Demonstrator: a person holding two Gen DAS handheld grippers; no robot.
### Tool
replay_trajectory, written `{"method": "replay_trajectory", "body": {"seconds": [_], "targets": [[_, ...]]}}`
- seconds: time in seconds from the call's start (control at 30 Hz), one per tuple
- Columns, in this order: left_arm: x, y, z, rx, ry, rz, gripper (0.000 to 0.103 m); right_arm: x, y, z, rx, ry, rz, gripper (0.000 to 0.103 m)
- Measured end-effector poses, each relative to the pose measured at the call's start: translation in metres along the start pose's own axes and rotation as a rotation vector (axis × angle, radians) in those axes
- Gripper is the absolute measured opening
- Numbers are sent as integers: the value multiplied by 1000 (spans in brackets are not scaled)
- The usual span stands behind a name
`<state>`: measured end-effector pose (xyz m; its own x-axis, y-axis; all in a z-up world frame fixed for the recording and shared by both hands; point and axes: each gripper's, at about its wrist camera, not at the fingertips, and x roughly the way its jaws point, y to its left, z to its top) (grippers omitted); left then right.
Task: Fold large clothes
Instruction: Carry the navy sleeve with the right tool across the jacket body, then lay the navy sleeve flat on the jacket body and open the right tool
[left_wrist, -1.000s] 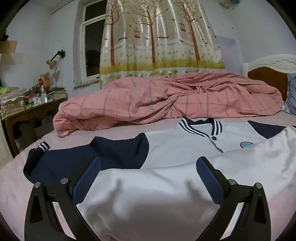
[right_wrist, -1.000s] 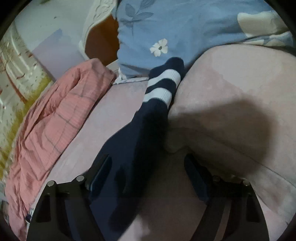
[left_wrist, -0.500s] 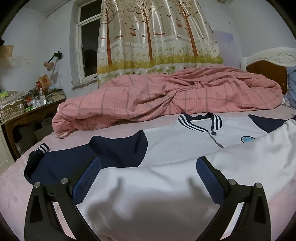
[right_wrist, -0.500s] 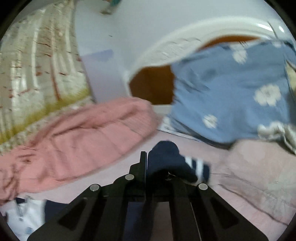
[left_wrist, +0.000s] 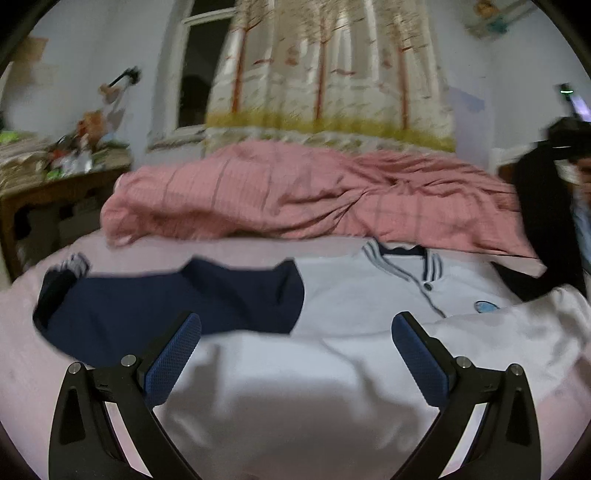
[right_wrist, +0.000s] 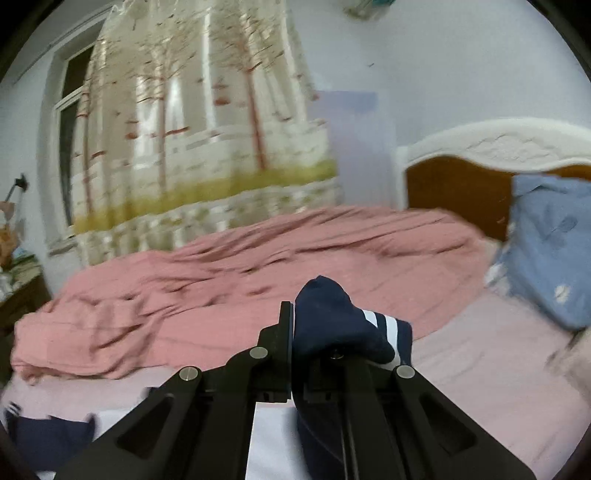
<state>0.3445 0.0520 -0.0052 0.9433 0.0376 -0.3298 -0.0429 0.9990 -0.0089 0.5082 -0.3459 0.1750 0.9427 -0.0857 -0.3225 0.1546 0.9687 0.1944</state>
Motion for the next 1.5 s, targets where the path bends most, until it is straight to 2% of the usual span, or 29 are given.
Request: {"method": "replay_trajectory", "body": {"seconds": [0.1, 0.17, 0.27, 0.37, 0.5, 0.57, 0.6, 0.67, 0.73, 0.83, 0.9, 1.0, 1.13, 1.2, 1.23, 1.3, 1.33, 1.4, 1.5], "targets": [[-13, 21, 8, 70, -84, 130, 103, 18, 62, -38, -15, 53, 61, 4], [-8, 42, 13, 15, -59, 144, 103, 31, 106, -69, -58, 103, 90, 4], [0, 63, 15, -53, -33, 167, 102, 46, 150, -115, -51, 181, 154, 4], [1, 69, 15, -51, -41, 215, 102, 54, 175, -158, -53, 249, 198, 4], [5, 76, 14, -92, -22, 215, 102, 60, 199, -210, -124, 325, 236, 4], [5, 78, 15, -100, -16, 224, 102, 64, 206, -233, -195, 394, 275, 5], [5, 78, 15, -102, -14, 229, 102, 66, 209, -240, -226, 429, 295, 8], [5, 79, 16, -115, -14, 233, 102, 66, 215, -256, -298, 510, 349, 25], [5, 82, 16, -134, -10, 230, 102, 61, 214, -259, -307, 535, 412, 58], [7, 88, 14, -181, 16, 213, 102, 52, 206, -253, -235, 522, 504, 75], [10, 93, 14, -210, 32, 204, 102, 53, 195, -245, -154, 552, 564, 75], [10, 96, 14, -218, 32, 216, 102, 53, 176, -227, -48, 549, 630, 75], [10, 88, 13, -180, 28, 236, 102, 71, 158, -227, 94, 639, 683, 75], [13, 82, 13, -150, 32, 252, 102, 80, 148, -231, 166, 665, 629, 75], [14, 79, 12, -129, 35, 264, 102, 85, 144, -233, 176, 691, 568, 75], [16, 72, 11, -86, 46, 283, 102, 95, 141, -239, 130, 747, 428, 75], [18, 70, 11, -74, 55, 287, 102, 98, 137, -240, 124, 749, 391, 75], [24, 67, 9, -65, 97, 290, 102, 99, 127, -236, 179, 741, 406, 75], [32, 70, 5, -91, 145, 256, 102, 96, 116, -226, 204, 732, 409, 75]]}}
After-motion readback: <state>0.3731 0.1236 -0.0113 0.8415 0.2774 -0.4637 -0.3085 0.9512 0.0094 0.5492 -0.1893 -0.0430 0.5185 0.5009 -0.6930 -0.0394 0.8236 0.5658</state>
